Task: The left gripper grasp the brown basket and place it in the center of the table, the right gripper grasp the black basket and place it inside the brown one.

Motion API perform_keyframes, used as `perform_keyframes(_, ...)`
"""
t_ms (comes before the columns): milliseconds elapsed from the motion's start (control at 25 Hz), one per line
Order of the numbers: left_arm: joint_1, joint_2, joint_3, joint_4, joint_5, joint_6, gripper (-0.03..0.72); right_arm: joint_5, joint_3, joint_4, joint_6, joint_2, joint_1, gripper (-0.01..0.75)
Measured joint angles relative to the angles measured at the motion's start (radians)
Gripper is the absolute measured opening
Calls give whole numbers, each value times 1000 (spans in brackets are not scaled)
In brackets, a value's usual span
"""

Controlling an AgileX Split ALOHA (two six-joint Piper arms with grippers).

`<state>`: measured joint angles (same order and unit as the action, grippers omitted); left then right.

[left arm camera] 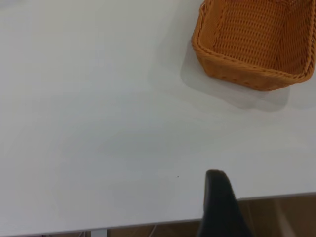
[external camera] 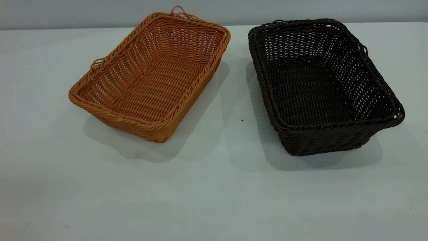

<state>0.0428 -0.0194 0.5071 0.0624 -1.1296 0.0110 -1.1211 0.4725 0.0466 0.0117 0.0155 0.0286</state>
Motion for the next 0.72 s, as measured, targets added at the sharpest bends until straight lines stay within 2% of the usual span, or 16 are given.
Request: perform_keyframes(720, 0, 0, 0, 0, 43, 0, 410, 5, 0, -39, -4, 0, 0, 467)
